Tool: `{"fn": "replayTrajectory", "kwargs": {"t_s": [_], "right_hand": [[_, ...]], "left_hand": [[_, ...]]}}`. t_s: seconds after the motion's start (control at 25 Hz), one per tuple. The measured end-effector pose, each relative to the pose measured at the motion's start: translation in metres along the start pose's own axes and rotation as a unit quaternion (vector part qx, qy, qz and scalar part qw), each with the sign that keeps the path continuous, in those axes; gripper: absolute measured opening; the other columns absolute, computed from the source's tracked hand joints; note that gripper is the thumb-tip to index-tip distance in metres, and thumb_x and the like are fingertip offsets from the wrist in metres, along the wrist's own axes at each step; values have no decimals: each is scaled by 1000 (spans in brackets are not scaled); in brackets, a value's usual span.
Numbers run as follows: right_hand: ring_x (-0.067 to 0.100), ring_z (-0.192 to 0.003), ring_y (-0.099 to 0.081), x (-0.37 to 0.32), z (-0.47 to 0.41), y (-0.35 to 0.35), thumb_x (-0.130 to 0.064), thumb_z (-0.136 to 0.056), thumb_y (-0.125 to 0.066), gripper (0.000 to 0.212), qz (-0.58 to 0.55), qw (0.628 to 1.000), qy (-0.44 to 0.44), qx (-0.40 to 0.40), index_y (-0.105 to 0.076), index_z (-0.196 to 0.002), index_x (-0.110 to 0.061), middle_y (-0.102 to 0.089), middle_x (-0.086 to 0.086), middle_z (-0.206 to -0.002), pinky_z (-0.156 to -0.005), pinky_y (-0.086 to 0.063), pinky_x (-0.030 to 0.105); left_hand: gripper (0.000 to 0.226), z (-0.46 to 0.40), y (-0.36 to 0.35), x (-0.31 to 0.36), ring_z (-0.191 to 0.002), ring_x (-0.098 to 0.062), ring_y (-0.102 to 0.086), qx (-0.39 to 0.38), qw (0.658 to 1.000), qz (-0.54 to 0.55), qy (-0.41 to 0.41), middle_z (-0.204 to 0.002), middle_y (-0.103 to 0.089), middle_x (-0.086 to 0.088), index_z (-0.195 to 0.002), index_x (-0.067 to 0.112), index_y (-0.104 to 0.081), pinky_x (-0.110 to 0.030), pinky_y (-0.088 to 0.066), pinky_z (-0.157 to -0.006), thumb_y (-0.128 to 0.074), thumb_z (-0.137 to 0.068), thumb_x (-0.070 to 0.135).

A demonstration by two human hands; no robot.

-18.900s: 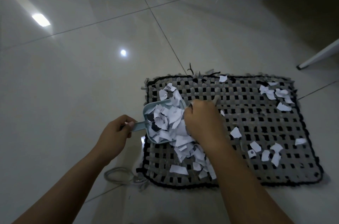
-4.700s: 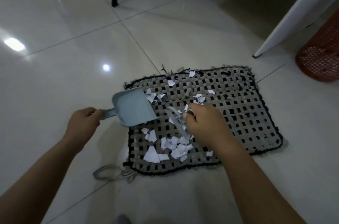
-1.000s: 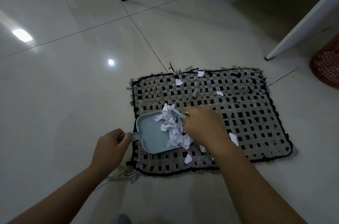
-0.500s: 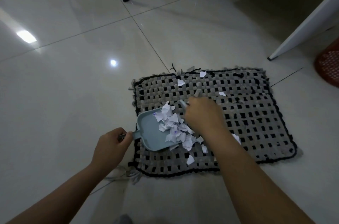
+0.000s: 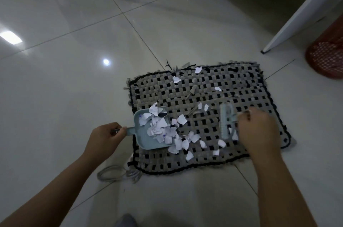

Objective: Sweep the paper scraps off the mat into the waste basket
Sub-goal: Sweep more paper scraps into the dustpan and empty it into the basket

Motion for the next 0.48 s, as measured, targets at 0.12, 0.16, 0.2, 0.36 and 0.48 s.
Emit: {"fn": "replayTrajectory", "kwargs": {"t_s": [0.12,0.16,0.2,0.36,0.48], "right_hand": [[16,-49,-31,41,1,20,2,-88,-41,47,-8,996,-81,33,-23,-48,-13,-31,4,-49,-49,-16,25],[16,-48,-30,44,4,18,2,-88,-41,47,5,996,-91,25,-23,-48,-13,-32,4,-49,-49,-16,25],[14,-46,-28,45,7,10,2,-89,-41,47,18,996,-90,15,-23,-48,-13,-31,4,-48,-48,-16,24],[8,-44,-29,15,26,-34,-10,-96,-41,34,54,998,-21,-30,-44,-62,-6,-32,-2,-50,-41,-19,22],[10,-46,-35,-16,37,-63,-15,-97,-38,28,36,997,29,-62,-57,-90,4,-32,-5,-53,-41,-21,21]], "left_hand": [[27,-5,4,-2,-40,-18,-40,-22,1000,-16,-14,-44,-48,-7,-62,5,-63,-25,-29,-44,-58,-86,17],[27,-7,5,-2,-39,-16,-39,-29,999,-20,-20,-43,-47,-5,-62,5,-64,-24,-28,-44,-58,-86,17],[27,-7,5,-2,-37,-12,-39,-35,999,-24,-23,-41,-46,-3,-62,7,-65,-23,-28,-43,-58,-86,17],[25,-2,-4,2,-34,-5,-44,-55,998,-16,-34,-38,-42,2,-63,7,-66,-15,-30,-37,-59,-85,16],[26,4,-13,3,-34,-4,-44,-59,998,-9,-30,-39,-42,1,-62,7,-64,-14,-30,-37,-59,-85,17]]}}
Point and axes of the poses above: each hand's wrist, its own z-axis away from the middle knuckle, its own y-axis out of the back of the hand, x = y × z, the point moved 6 cm from there along -z, towards the middle knuckle
